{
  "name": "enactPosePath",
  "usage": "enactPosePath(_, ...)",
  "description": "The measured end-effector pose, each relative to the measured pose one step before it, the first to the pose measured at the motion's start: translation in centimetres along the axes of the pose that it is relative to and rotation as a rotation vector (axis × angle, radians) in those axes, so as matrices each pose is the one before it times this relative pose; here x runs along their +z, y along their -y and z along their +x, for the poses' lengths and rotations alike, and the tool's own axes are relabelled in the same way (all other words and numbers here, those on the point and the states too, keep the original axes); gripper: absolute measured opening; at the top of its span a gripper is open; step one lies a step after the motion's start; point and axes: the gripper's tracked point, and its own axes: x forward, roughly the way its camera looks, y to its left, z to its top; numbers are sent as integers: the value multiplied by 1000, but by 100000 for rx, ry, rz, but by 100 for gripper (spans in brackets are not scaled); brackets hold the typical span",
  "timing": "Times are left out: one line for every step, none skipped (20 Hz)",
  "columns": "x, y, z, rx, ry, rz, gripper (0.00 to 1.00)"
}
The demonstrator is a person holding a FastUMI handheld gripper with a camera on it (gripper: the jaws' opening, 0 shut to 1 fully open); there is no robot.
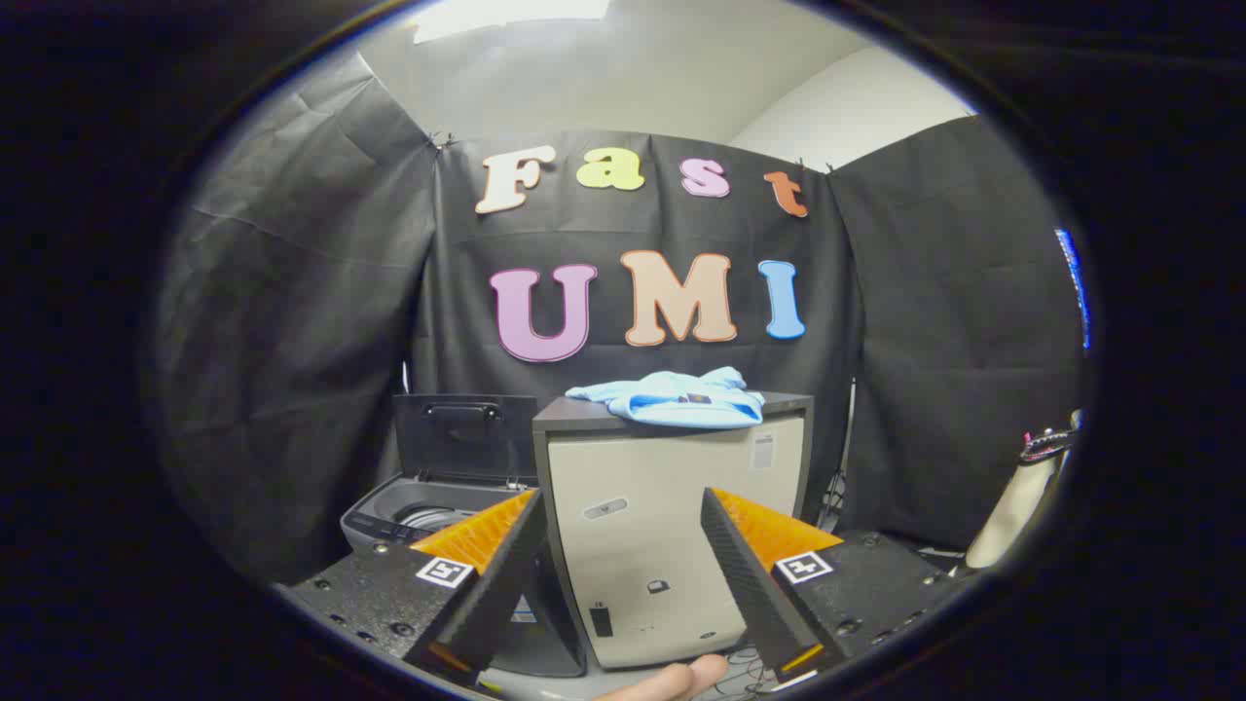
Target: Put the clothes into the washing machine and then close the washing machine lid.
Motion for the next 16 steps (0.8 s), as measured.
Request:
enactPosePath(-294,-22,100,-59,-654,56,97)
enactPosePath(-158,-41,-8,5,-313,-86,97)
enactPosePath(-208,20,33,-33,-502,-295,97)
enactPosePath(-76,-2,33,-208,-374,-237,97)
enactPosePath(-148,-13,99,-134,-266,-249,97)
enactPosePath(48,-97,84,110,164,-30,97)
enactPosePath(-96,-84,71,179,163,88,97)
enactPosePath(42,-10,61,163,56,60,97)
enactPosePath(-252,46,80,46,-142,448,97)
enactPosePath(-85,-1,124,-280,-130,458,97)
enactPosePath(-79,32,123,-242,383,224,97)
enactPosePath(-56,-28,17,211,580,-247,97)
enactPosePath(-114,42,43,-351,-30,-169,97)
enactPosePath(-239,309,86,-1073,-174,-297,97)
enactPosePath(-182,420,182,-1401,-517,-135,97)
enactPosePath(190,196,254,-1078,-80,202,97)
